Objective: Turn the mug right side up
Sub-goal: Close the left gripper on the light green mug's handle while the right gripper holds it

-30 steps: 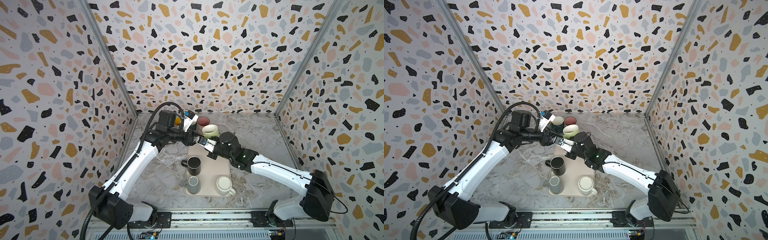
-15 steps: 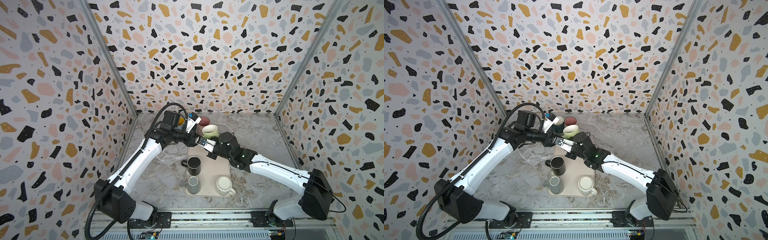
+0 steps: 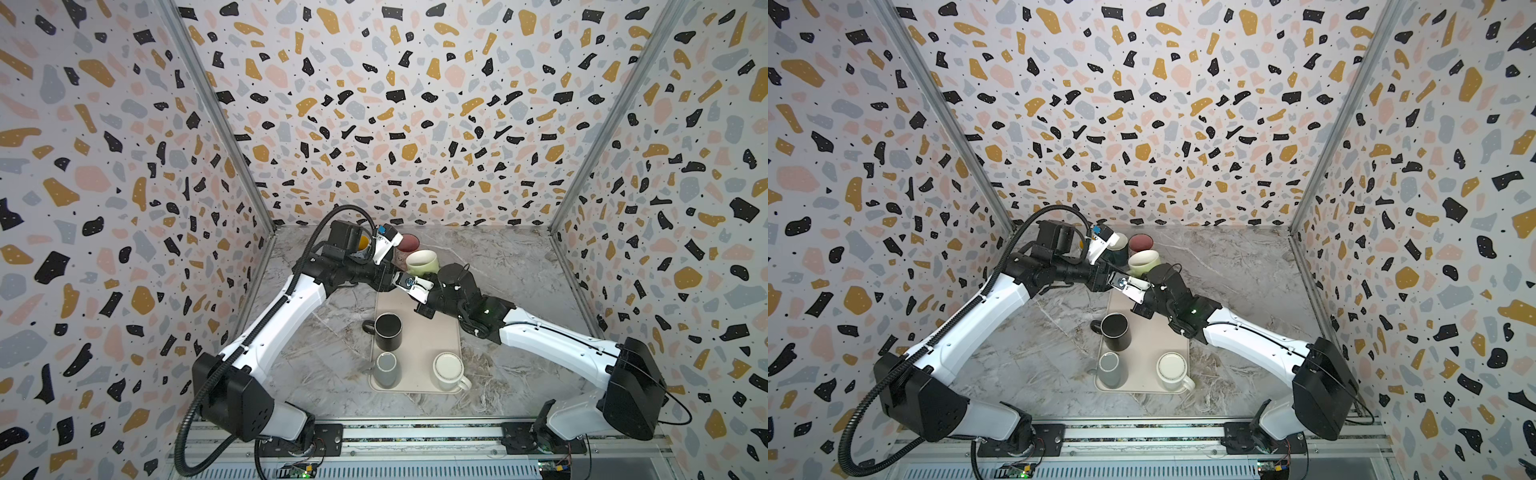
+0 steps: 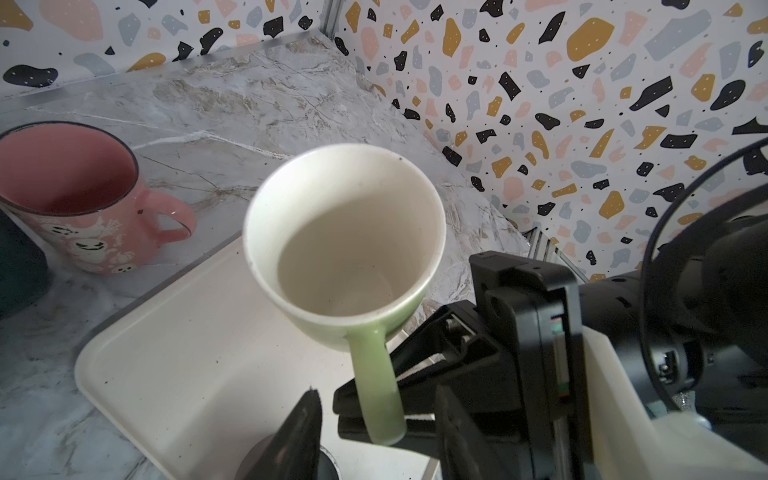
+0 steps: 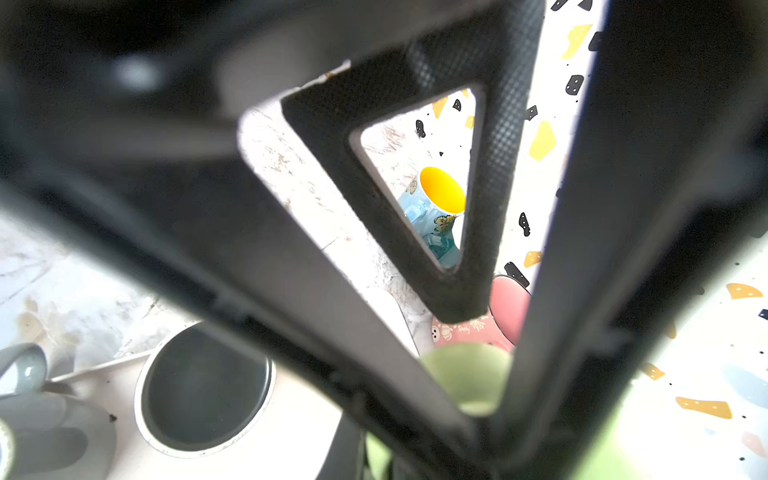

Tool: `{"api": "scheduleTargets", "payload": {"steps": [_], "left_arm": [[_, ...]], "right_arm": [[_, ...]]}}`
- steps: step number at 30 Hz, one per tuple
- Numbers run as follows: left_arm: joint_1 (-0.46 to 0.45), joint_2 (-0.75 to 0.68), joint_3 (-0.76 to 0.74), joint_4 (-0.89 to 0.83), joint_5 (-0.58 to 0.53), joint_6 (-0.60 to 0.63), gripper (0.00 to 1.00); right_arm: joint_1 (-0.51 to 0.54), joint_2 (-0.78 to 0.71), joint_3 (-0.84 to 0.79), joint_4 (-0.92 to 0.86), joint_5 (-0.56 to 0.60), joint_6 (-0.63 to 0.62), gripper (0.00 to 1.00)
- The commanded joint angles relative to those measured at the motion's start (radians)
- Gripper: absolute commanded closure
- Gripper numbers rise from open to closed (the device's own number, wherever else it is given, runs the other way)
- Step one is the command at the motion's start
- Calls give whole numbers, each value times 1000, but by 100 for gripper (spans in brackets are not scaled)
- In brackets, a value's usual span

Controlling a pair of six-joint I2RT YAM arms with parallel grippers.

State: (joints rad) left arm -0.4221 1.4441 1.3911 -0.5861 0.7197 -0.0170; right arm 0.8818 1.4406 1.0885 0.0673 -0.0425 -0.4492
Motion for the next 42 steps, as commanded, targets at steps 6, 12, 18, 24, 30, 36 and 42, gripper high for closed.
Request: {"api": "scheduleTargets", "payload": {"steps": [6,12,18,24,30,36,42], "left_arm": [[-21,7,7,29,24,-26,55],[-21,-4,-13,47,21,-39,55],[-21,0,-9,42,24,-44,60],[-23,9,-3,6,35,-26,66],[-27,16,-4,-20,44,-12,76],[-31,30,0,-38,45,-5,100],[-32,33,2,13,23,-41,100]], "right_arm": [[4,-104,0,258,-63,39,100],[5,-121,-9,278,-70,43,100],[4,-132,-16,284,-68,33,100],[6,-144,-19,296,-66,26,100],[6,-152,-22,309,-67,21,100],[6,-162,-29,323,-68,21,100],[6,-179,-46,335,-49,23,100]]}}
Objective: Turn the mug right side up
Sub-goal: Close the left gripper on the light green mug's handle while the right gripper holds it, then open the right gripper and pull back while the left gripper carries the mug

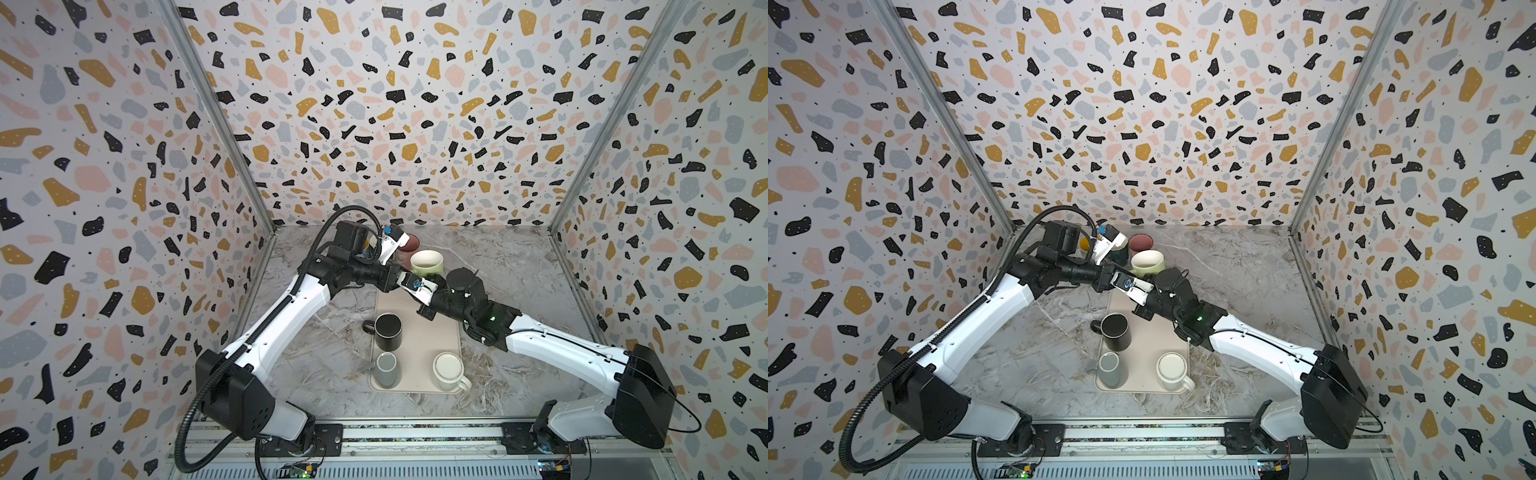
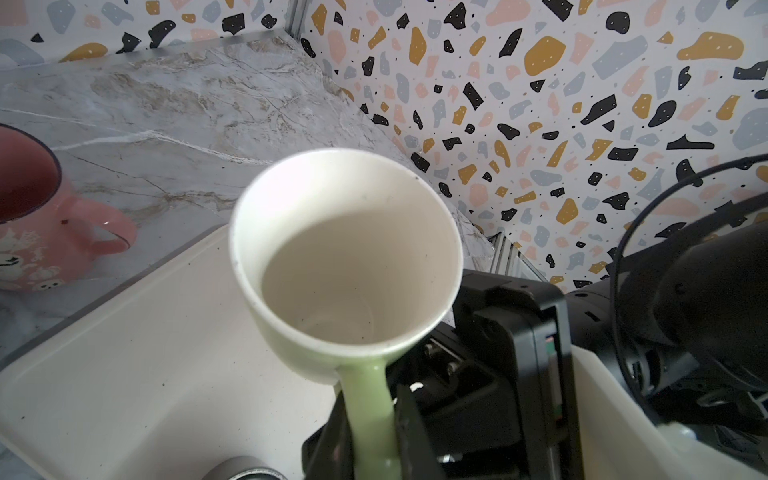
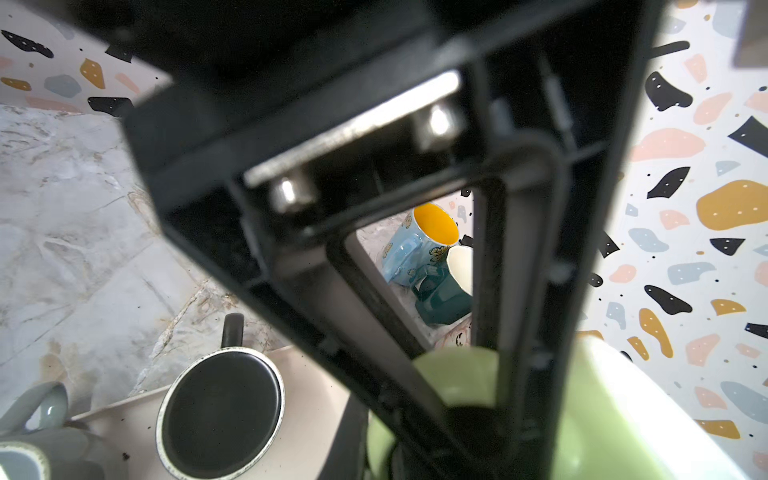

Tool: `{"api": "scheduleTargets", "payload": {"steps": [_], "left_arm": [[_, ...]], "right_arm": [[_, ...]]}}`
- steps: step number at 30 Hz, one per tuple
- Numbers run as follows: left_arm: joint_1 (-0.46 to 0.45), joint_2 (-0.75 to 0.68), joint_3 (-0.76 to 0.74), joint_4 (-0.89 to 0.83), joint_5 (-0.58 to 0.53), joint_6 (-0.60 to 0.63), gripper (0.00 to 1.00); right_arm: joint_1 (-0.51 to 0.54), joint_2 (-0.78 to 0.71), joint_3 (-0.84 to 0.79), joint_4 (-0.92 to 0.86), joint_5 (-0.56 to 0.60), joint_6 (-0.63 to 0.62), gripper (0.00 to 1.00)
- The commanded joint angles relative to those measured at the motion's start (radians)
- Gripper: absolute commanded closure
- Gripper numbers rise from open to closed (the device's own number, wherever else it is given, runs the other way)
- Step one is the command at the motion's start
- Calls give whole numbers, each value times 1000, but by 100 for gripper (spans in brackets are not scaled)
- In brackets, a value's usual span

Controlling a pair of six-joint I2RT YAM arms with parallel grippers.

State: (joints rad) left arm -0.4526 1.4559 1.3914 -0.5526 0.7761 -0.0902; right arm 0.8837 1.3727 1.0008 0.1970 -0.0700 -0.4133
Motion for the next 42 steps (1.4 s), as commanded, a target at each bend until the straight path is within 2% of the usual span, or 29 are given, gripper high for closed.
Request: {"api": "scheduleTargets", "payload": {"steps": [1,5,8,16,24,29,42], "left_arm": [[-1,23,1,-11,-36,27,100],[-1,29,14,7,-56,13,100],[-1,37,24,17,-66,8,100],[-2,82,70,60,-91,-22,100],[-1,149,119,139,-93,-57,100],[-2,186,129,262,-102,-109,100],[-60,341,166,470,-211,-114,100]], "right_arm": [[5,-114,40,206,-14,-13,100],[4,-123,27,207,17,-5,100],[4,-132,19,203,36,-6,90],[-2,-157,5,173,74,-7,78],[-20,-192,-10,116,108,7,78],[-31,-251,-54,94,162,42,80],[-61,-420,-127,88,252,93,84]]}}
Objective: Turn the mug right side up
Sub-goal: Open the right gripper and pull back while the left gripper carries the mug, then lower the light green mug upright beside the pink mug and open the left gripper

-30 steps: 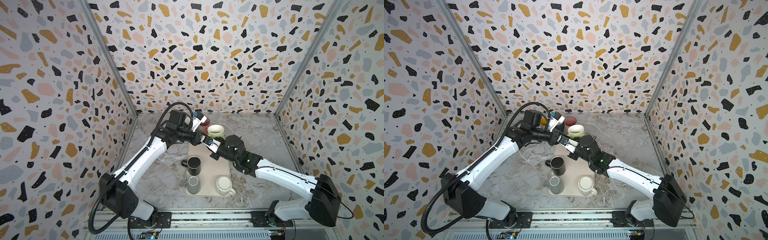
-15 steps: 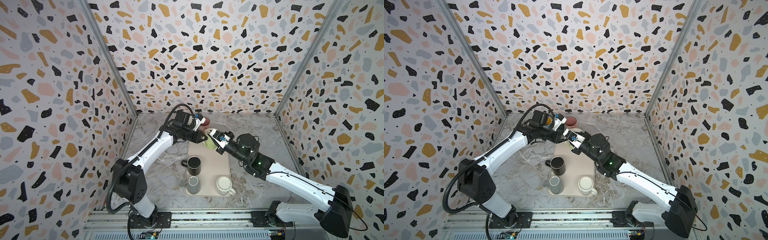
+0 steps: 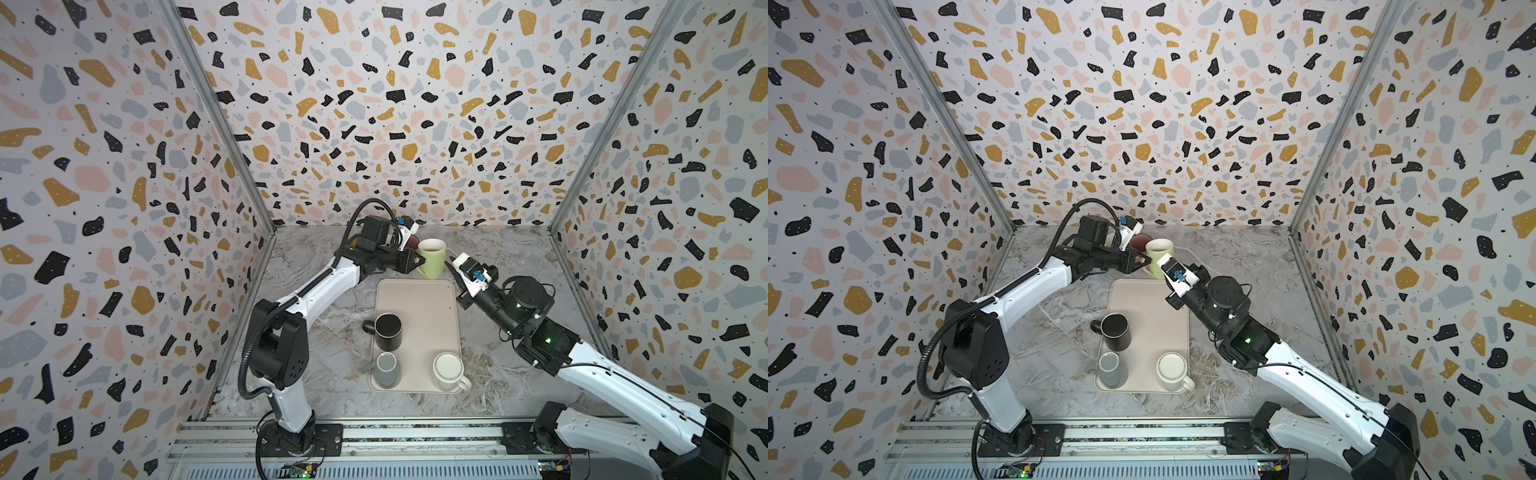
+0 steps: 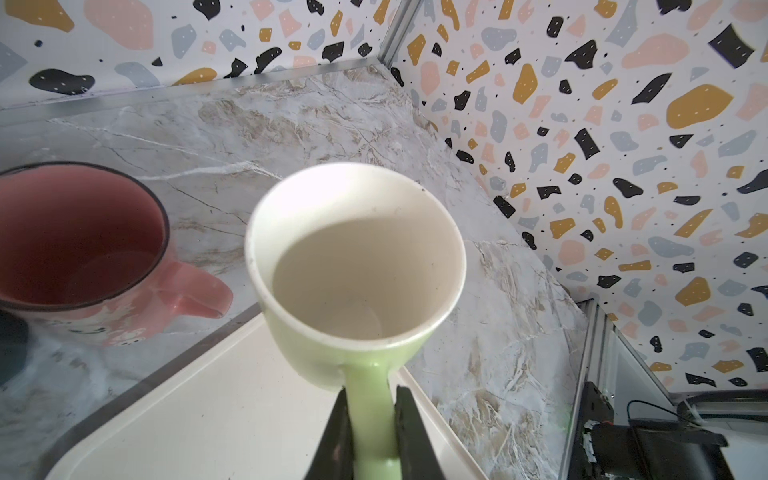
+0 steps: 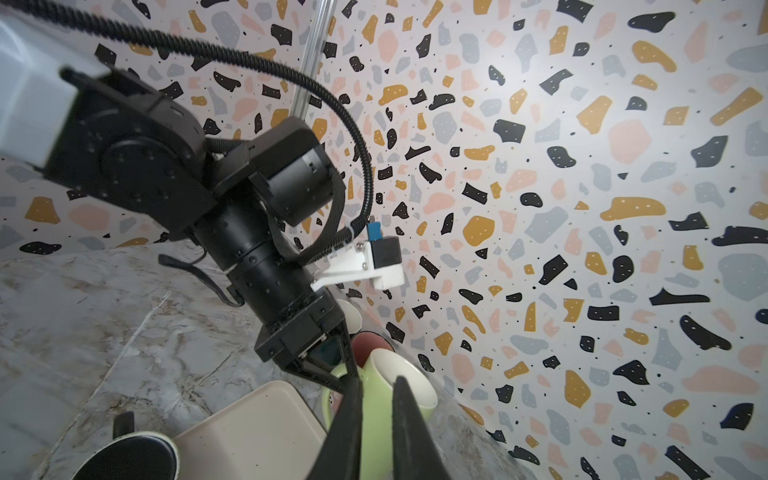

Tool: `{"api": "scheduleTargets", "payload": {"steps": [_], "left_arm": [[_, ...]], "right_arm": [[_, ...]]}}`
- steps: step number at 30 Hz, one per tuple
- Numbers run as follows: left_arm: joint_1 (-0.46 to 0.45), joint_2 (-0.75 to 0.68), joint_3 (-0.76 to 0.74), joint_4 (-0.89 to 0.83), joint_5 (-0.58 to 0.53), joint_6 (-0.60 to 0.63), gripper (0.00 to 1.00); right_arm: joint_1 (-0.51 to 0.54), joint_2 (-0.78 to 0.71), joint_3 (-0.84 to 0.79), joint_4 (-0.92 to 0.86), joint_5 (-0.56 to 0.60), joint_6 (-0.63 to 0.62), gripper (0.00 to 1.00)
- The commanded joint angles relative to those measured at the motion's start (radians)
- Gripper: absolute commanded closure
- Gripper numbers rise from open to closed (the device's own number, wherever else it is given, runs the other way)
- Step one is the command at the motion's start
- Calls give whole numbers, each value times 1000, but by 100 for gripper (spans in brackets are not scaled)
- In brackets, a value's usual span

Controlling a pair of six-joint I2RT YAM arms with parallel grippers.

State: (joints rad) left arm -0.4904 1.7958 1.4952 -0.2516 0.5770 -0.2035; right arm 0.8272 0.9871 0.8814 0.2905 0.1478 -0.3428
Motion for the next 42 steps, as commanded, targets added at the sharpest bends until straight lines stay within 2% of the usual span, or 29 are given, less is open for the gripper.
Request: {"api": "scheduleTargets", "payload": {"steps": [1,12,16,27,35,42], "left_arm": [[-29,14,71,181,-30,-1,100],[-64,142,100,371,-190,-45,100],[-83,192,135,392,-256,-14,100],[-86,270,115,570,-338,-11,100],[-86,361,186,573,-353,-4,100],[-86,377,145,617,-387,3,100]], "right_arm": [[-5,-43,-11,-5,39,24,85],[-13,-99,-42,7,48,55,89],[-17,-101,-44,6,53,56,90],[-40,-127,-71,34,55,77,92],[-51,-126,-73,38,56,79,92],[-60,-127,-78,35,51,87,92]]}}
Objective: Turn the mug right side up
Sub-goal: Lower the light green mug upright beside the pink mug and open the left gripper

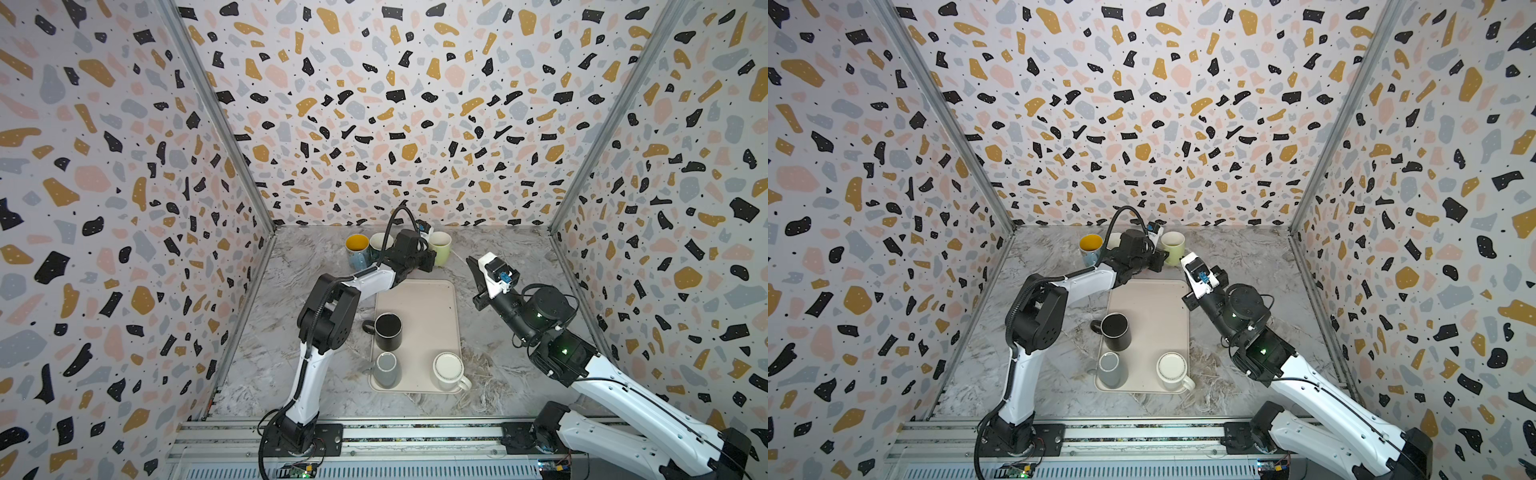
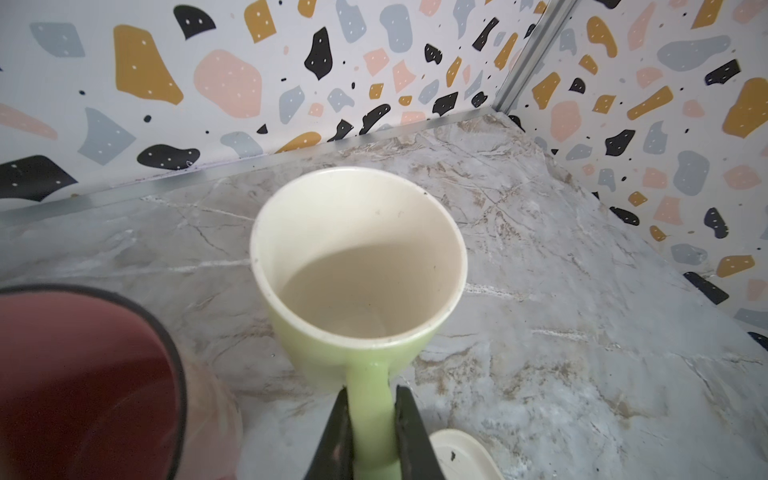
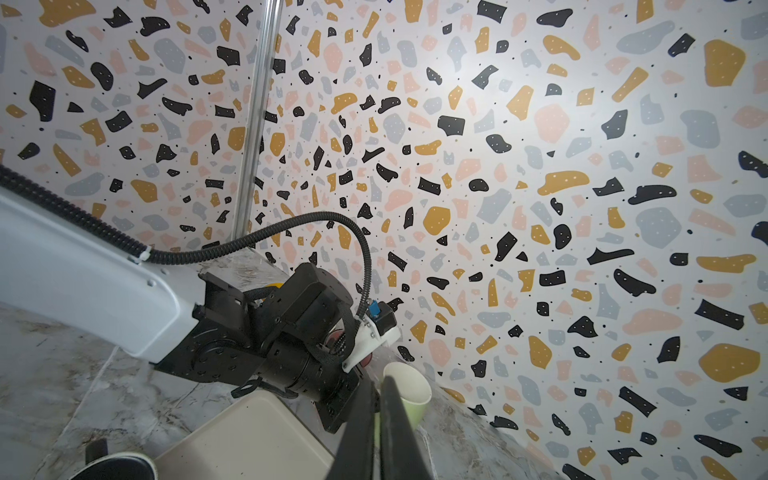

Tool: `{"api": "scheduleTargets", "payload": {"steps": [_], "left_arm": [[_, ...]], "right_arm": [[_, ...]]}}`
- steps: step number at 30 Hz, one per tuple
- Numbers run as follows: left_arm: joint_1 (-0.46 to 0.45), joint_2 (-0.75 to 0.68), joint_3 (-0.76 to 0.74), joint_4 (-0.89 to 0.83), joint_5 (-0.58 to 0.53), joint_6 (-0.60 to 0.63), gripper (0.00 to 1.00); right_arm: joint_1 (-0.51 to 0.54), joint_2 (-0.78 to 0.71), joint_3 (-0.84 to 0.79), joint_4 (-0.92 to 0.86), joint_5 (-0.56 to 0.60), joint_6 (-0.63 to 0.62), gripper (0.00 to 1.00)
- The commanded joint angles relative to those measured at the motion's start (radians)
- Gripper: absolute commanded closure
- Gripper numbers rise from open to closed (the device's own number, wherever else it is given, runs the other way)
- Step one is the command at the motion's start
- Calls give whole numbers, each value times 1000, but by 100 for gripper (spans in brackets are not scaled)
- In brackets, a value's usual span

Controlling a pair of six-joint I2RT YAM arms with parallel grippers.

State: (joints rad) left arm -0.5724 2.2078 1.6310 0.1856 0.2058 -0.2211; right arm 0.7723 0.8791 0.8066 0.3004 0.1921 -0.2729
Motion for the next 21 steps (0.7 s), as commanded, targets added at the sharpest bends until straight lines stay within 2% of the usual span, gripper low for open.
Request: {"api": "scheduleTargets", "payload": {"steps": [1,21], "left_arm": [[-4,-37,2,187,-20,21,100],[-4,-36,-97,285,-70,48,100]], "right_arm": [[-5,-19,-4,26,5,17,92],[-15,-8,-9,28,0,28,92]]}}
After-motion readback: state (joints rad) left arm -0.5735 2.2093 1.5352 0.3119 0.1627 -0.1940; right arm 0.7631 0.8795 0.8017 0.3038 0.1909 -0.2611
